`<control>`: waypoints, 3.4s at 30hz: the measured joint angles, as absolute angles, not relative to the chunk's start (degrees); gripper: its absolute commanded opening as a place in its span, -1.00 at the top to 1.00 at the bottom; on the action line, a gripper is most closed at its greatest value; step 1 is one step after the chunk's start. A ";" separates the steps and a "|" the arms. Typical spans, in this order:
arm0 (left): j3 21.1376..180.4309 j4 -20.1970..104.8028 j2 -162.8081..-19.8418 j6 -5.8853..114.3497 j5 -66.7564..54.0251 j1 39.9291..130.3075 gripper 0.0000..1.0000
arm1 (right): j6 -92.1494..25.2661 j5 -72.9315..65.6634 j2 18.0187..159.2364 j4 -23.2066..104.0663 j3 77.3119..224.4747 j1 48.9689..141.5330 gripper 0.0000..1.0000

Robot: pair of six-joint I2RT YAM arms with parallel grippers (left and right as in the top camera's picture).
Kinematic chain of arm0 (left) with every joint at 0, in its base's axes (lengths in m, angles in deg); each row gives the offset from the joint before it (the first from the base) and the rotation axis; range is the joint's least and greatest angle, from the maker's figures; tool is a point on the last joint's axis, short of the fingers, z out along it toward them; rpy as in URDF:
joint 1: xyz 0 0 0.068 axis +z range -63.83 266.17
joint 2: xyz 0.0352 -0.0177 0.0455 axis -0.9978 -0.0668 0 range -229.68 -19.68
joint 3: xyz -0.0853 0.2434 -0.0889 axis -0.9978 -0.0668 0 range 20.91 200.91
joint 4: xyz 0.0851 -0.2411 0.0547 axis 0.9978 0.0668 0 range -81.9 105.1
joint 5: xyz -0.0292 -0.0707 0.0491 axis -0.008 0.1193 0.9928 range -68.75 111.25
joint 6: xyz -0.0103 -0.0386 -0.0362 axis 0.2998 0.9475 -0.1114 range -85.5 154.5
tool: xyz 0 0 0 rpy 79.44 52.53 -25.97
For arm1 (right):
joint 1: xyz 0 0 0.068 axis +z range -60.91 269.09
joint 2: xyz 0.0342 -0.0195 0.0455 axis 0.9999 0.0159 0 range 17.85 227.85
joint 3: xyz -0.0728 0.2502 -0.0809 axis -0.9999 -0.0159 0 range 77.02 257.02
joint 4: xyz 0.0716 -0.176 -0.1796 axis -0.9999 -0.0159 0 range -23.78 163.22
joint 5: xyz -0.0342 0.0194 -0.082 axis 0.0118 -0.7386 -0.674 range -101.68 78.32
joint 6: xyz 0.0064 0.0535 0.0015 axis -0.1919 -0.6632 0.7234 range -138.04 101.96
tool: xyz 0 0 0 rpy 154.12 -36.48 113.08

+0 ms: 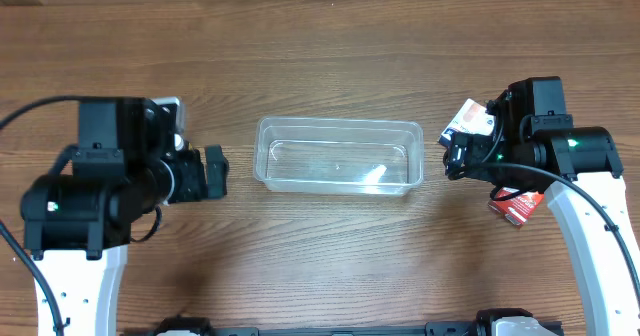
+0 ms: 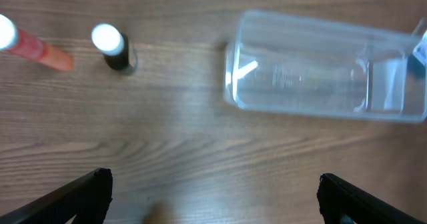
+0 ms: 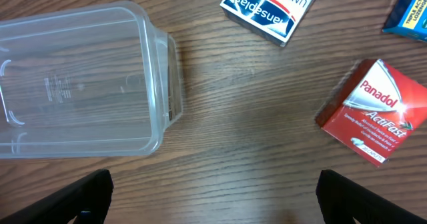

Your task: Pack container

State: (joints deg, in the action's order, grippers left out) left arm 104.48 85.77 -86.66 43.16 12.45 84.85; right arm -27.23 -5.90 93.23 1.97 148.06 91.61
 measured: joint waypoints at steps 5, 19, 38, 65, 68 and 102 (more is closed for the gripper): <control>109.79 85.20 -94.35 44.71 15.34 89.26 -1.00 | -27.23 -5.81 93.23 1.62 148.28 88.73 -1.00; 110.20 77.68 -123.68 45.09 19.88 93.78 -1.00 | -27.23 -5.44 93.23 1.89 148.33 88.05 -1.00; 110.20 74.29 -131.36 45.28 22.64 93.78 0.48 | -27.21 -5.46 93.23 2.08 148.33 88.03 -1.00; 123.60 84.00 -124.21 53.24 18.90 64.76 0.92 | -27.19 -5.46 93.23 2.50 148.37 88.05 -1.00; 123.34 83.38 -130.46 53.89 18.90 64.80 0.92 | -27.23 -5.44 93.23 2.48 148.37 88.03 -1.00; 127.12 83.86 -133.91 57.02 25.41 66.42 -1.00 | -27.23 -5.46 93.23 2.43 148.37 88.05 -1.00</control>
State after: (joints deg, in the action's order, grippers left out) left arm 127.12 83.86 -133.91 57.02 25.41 66.42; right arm -27.23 -5.46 93.23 2.43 148.37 88.05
